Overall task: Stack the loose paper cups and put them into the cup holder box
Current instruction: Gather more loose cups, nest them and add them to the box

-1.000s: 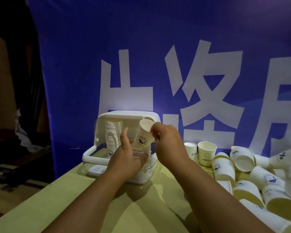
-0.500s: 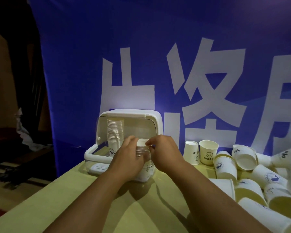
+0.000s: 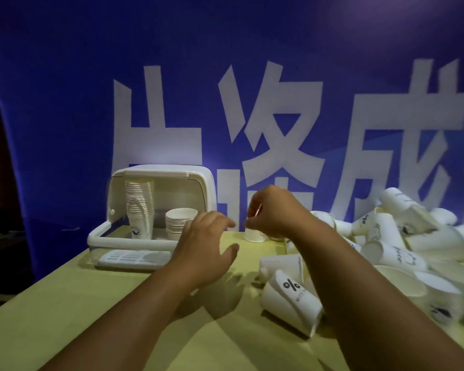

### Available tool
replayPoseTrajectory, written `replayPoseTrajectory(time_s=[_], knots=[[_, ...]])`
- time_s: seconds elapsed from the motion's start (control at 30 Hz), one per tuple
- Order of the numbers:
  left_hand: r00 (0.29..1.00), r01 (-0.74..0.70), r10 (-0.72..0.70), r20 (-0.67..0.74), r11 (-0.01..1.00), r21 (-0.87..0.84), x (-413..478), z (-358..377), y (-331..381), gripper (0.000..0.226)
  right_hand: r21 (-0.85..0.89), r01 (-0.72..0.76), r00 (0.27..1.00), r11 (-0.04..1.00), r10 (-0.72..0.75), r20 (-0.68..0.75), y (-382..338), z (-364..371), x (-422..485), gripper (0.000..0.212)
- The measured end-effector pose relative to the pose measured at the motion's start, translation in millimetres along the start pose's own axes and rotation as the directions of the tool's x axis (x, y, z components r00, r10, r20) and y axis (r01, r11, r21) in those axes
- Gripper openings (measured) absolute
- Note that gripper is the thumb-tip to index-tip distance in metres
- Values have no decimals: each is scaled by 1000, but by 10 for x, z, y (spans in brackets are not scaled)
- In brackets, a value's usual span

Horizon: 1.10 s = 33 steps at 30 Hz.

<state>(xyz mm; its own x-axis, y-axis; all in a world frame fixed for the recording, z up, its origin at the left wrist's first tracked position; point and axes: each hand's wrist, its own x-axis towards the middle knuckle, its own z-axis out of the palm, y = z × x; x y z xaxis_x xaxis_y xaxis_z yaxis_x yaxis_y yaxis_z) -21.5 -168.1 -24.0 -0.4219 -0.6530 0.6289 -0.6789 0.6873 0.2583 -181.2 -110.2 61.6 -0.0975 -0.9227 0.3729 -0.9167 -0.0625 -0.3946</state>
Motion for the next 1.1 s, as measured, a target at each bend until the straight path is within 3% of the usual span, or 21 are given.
replayPoseTrajectory(time_s=[0.07,0.17,0.27,0.43,0.63,0.73,0.83,0.97,1.1], knots=[[990,27,-14,141,996,-89,-50,80,182,46,-76,-57,997,996,60,45,214,-146,-112,17],[930,183,-79,360,947,-264,-185,188,394,53,-163,-143,981,976,161,105,523,-291,-242,22],[870,231,-37,491,911,-340,-265,228,503,64,-177,-135,947,975,180,266,667,-345,-334,21],[909,103,11,416,962,-252,-217,350,496,62,-303,-14,838,953,176,516,523,-298,-403,49],[921,163,-60,384,957,-241,-189,331,419,62,-386,36,764,922,224,605,394,-62,-388,67],[906,199,-114,409,965,-171,-197,266,297,76,-363,8,770,932,226,597,396,9,-400,71],[898,177,-136,419,982,-61,-220,167,198,87,-293,-29,823,956,189,535,392,13,-414,73],[915,135,-148,375,989,61,-169,23,114,85,-161,-41,951,986,88,296,370,43,-362,63],[979,116,-140,149,981,156,-64,-106,34,92,23,-69,998,997,68,16,303,140,-211,47]])
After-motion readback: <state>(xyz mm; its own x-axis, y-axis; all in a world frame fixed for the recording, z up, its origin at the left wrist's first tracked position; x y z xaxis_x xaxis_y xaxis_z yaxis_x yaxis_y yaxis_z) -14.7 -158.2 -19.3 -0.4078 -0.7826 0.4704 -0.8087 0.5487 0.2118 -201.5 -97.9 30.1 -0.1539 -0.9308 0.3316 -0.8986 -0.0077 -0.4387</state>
